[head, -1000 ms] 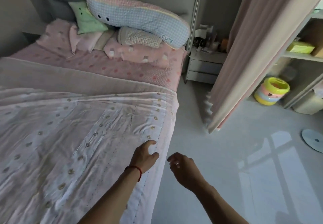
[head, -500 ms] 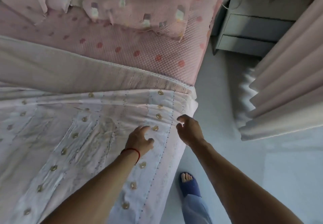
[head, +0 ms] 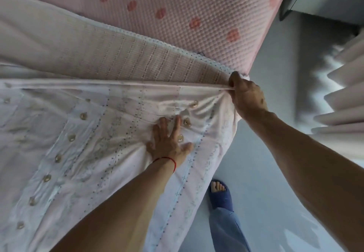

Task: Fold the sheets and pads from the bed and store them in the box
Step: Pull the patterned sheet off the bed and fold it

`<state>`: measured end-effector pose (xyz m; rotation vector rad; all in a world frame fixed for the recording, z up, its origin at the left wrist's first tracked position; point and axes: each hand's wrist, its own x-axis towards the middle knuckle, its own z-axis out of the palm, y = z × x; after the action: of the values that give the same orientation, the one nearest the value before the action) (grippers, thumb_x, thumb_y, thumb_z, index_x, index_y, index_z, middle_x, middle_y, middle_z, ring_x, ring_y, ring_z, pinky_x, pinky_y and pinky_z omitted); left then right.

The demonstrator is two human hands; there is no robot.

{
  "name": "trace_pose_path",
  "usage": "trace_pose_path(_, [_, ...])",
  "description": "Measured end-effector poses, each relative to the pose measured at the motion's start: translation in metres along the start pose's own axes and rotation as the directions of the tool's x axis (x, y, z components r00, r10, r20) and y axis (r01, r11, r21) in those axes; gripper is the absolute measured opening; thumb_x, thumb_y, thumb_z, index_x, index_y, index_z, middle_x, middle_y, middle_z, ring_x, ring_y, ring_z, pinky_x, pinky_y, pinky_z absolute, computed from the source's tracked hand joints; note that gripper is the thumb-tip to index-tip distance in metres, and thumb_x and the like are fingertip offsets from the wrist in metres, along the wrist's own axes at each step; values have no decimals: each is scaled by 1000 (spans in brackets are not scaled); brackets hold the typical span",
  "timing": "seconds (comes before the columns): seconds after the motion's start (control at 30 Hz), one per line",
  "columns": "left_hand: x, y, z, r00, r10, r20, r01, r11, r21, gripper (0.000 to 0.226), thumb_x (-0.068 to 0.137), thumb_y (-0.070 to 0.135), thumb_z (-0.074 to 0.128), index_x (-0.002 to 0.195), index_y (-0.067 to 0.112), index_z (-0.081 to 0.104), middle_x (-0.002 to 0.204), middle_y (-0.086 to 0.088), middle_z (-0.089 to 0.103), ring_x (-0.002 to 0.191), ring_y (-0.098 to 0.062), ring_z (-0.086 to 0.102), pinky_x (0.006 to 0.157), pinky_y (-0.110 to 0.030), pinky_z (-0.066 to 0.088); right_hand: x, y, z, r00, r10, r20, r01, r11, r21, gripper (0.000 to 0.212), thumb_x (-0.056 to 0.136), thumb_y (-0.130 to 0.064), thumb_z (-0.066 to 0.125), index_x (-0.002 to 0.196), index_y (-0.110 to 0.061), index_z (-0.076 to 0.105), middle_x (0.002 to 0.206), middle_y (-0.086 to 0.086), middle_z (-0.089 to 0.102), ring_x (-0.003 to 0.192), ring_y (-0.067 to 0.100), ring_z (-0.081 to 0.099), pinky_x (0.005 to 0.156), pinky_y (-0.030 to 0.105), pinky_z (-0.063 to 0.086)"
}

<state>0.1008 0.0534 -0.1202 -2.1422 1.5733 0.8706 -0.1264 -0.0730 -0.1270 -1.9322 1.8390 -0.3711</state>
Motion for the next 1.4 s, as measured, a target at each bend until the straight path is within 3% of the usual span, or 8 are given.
trace_pose_path(0.17, [7,-9,-20,988,50,144,-35,994,-100,110,79,78,60,153,52,-18,166,2,-26,155,-29,-16,119,-67,11,-33,10,-37,975,-99,-199,97,995,-19,10,103,-27,52,102,-18,48,84,6,58,63,39,55,59,42,46])
trace_pose_path(0.27, [-6,-13,-54,977,123,173,-27,881,-471,112,72,90,54,161,38,8,169,-1,12,154,-30,17,117,-52,29,-76,1,-49,915,-284,-285,249,956,-152,17,98,-23,63,102,-13,51,90,10,62,54,40,59,50,36,43])
trace_pose_path(0.37, [-19,-24,-88,991,-115,62,101,371,-923,106,67,92,56,147,22,44,136,0,60,113,-21,62,92,-38,52,-128,-15,-52,869,-398,-295,360,916,-175,19,97,-27,64,98,-16,49,82,5,64,47,33,56,46,29,41])
trace_pose_path(0.47, [-42,-45,-96,976,-195,94,54,-201,-978,45,93,40,69,125,9,61,106,-10,72,87,-20,70,59,-31,60,-191,-30,-45,860,-457,-226,423,887,-186,28,91,-22,76,98,-17,49,77,2,64,46,29,56,48,24,36])
trace_pose_path(0.73, [-208,-175,-45,926,-378,8,56,116,-992,26,99,23,64,89,-1,62,59,-12,61,37,-15,55,38,-23,46,-387,-104,-29,943,-334,2,330,929,-166,46,62,-14,94,90,-15,57,66,-1,64,43,23,57,38,31,42])
trace_pose_path(1.13, [-389,-350,21,885,-463,45,120,134,-984,25,99,25,65,97,0,59,73,-18,62,57,-26,57,56,-35,51,-591,-217,-12,934,-253,250,293,947,-135,73,43,-15,94,95,-19,43,66,-1,65,44,27,60,32,32,41])
trace_pose_path(1.3, [-447,-400,42,841,-540,22,146,187,-971,29,100,32,62,91,5,58,72,-17,64,56,-26,57,50,-31,46,-647,-242,13,900,-347,266,370,928,-43,40,73,-8,75,104,-13,50,87,9,67,70,39,64,52,36,38])
trace_pose_path(1.4, [-476,-415,50,850,-526,6,151,232,-961,26,101,29,62,88,8,58,72,-15,65,58,-25,57,57,-35,45,-691,-253,26,901,-331,280,356,934,-41,66,47,-6,88,93,-18,43,67,2,61,49,30,57,44,28,23])
